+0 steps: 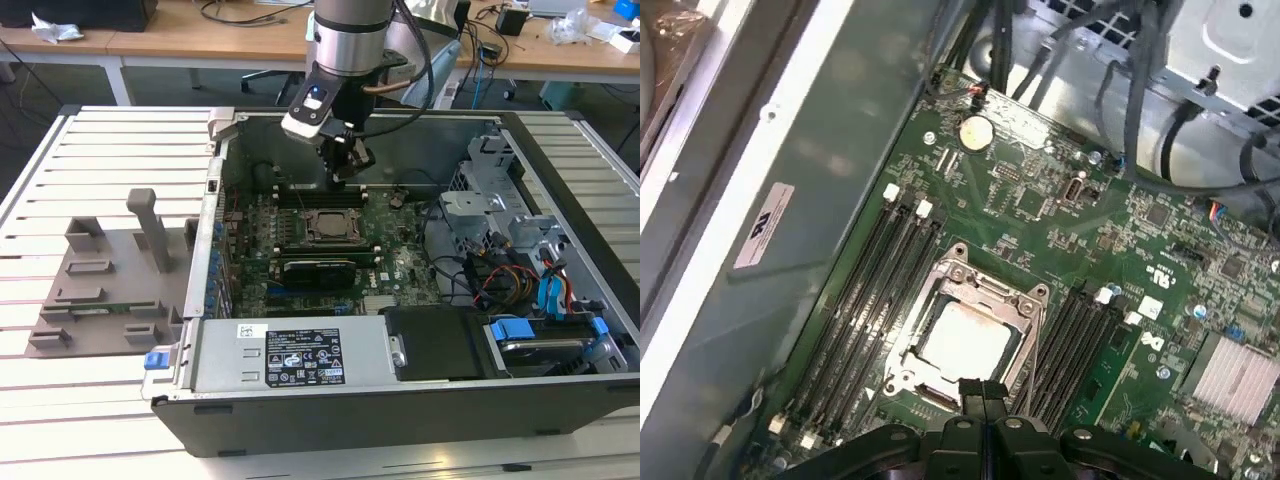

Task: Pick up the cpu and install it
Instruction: 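Install the first cpu locking lever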

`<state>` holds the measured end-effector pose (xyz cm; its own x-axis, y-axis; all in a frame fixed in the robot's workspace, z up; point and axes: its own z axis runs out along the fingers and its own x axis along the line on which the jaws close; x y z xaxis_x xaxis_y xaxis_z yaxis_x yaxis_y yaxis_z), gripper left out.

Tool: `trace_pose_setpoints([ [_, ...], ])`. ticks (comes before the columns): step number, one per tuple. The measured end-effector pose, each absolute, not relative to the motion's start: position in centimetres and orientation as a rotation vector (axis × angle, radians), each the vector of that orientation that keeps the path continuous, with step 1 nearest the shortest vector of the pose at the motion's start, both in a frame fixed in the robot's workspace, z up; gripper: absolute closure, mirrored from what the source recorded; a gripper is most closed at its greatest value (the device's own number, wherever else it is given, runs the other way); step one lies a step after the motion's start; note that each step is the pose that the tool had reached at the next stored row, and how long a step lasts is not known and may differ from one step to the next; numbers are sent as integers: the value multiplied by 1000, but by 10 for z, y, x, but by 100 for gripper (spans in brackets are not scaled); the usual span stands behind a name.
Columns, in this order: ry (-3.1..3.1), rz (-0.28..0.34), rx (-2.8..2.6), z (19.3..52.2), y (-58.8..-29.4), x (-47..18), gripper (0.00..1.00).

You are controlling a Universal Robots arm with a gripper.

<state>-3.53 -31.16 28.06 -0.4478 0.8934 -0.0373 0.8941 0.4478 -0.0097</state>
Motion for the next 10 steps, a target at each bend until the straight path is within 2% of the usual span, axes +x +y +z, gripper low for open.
trace_pose_setpoints([
  [10,2745,-41,1467,281,-312,-35,89],
])
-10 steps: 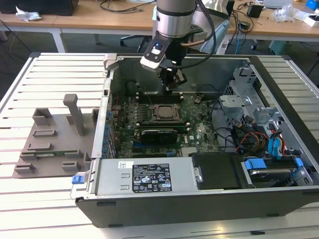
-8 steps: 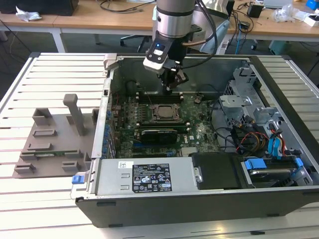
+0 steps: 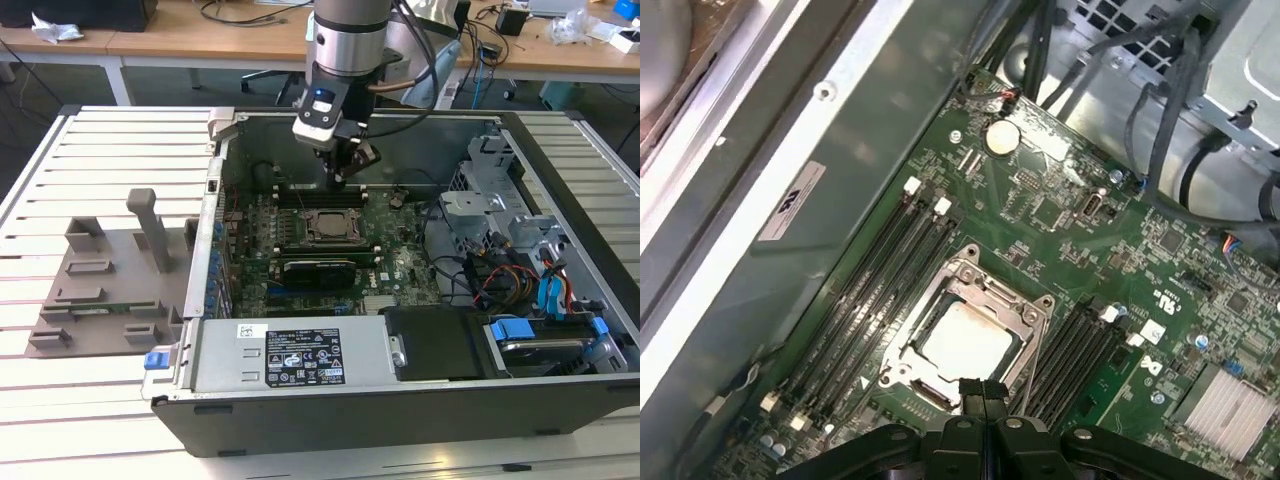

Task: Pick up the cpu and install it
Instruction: 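Install the first cpu locking lever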

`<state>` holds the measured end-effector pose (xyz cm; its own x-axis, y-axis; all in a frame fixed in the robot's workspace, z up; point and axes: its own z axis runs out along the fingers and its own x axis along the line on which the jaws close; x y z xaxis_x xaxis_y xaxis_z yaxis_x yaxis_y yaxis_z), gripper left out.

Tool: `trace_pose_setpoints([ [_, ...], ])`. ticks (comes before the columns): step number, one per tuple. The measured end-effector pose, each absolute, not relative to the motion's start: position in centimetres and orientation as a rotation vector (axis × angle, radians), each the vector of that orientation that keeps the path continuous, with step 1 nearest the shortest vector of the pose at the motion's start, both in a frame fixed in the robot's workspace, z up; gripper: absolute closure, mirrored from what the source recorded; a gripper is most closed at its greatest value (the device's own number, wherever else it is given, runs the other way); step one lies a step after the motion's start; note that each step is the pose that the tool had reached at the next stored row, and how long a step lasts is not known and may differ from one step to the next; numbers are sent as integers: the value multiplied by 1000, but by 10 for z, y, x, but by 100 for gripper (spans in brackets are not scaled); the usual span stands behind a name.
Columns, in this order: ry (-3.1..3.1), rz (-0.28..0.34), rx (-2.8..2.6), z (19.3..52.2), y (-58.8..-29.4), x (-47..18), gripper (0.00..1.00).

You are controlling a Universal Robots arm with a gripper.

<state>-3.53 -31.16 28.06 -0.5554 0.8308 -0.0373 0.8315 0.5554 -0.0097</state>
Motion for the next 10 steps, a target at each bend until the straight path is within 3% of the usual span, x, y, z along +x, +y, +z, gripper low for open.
trace_pose_setpoints([
  [10,2801,-39,1355,281,-312,-35,89],
])
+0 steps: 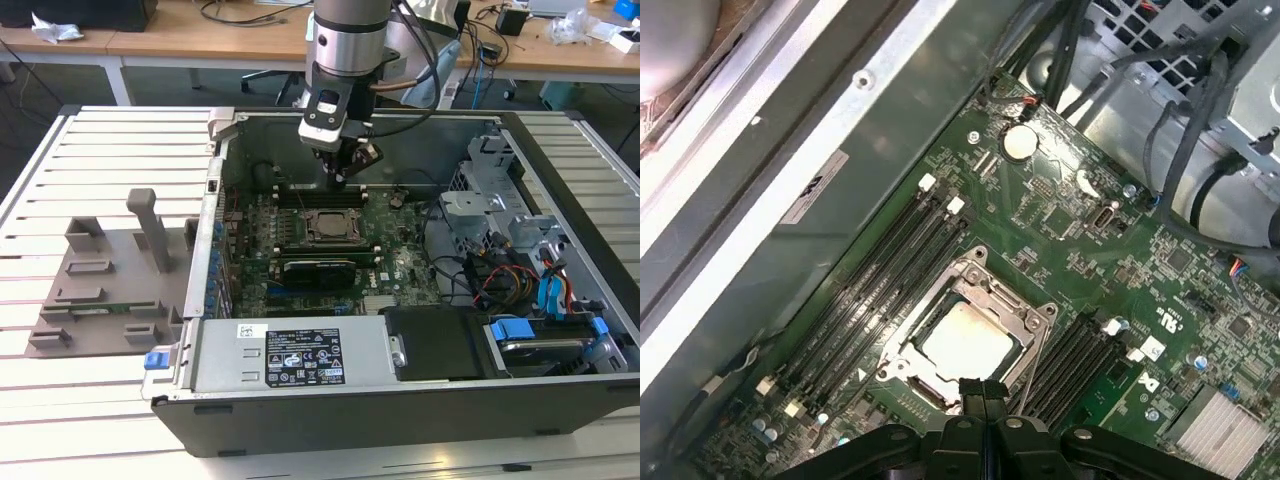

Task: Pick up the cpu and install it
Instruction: 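Install the first cpu locking lever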

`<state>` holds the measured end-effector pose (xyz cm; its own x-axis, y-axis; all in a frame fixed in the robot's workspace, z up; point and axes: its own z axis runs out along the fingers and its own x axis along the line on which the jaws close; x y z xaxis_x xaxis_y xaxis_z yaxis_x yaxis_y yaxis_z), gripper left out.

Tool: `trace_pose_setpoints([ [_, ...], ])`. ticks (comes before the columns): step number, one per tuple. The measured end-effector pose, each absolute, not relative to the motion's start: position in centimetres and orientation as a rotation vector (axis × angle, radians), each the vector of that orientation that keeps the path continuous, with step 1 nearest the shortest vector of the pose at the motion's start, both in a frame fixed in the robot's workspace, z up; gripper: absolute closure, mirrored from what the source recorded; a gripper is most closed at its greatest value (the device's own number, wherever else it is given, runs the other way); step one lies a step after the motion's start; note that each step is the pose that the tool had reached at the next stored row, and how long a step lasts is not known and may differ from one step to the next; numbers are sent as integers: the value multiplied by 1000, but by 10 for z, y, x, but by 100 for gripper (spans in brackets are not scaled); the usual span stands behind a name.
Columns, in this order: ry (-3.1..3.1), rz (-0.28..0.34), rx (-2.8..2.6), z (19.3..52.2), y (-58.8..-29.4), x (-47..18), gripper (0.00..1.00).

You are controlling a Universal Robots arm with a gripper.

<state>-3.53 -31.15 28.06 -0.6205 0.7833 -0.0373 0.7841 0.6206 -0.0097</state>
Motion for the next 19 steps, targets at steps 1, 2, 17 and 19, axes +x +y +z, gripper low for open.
trace_pose_setpoints([
  [1,2809,-39,1339,281,-312,-35,89],
  [2,2814,-38,1329,281,-312,-35,89],
  [17,2892,-35,1144,281,-312,-35,89],
  [19,2906,-35,1108,281,-312,-35,89],
])
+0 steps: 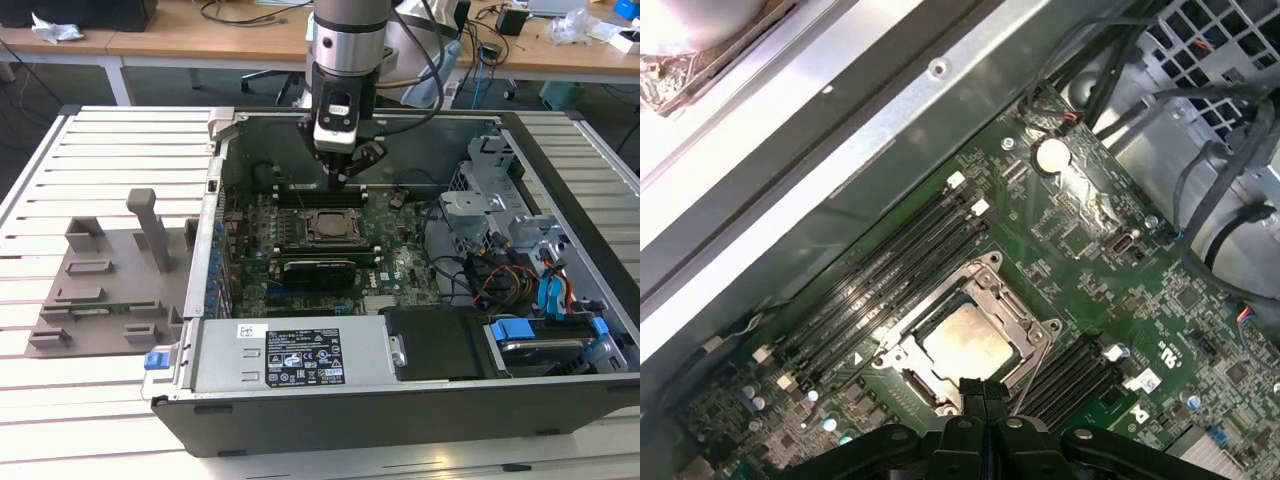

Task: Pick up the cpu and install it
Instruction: 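Install the first cpu locking lever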

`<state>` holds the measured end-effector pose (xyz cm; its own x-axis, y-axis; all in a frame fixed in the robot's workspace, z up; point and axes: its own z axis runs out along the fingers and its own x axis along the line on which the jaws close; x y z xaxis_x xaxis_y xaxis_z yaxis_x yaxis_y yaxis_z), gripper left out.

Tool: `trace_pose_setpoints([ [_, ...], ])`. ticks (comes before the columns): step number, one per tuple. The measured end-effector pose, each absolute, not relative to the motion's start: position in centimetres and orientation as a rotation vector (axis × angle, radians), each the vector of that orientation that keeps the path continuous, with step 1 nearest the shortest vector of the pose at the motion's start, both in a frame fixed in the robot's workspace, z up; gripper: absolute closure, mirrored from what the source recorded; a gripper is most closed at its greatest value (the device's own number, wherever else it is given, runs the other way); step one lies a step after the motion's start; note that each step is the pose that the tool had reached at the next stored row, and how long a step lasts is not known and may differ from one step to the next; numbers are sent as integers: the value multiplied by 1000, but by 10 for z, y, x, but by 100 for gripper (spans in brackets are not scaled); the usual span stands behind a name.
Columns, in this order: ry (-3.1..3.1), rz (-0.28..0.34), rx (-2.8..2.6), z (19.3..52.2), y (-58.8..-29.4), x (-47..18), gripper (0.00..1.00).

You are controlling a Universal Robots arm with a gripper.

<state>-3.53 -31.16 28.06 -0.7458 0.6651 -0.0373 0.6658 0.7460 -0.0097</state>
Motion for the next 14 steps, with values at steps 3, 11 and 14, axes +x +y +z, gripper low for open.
trace_pose_setpoints([
  [3,2926,-34,1054,281,-312,-35,89],
  [11,2970,-32,917,281,-312,-35,89],
  [14,2981,-31,880,281,-312,-35,89],
])
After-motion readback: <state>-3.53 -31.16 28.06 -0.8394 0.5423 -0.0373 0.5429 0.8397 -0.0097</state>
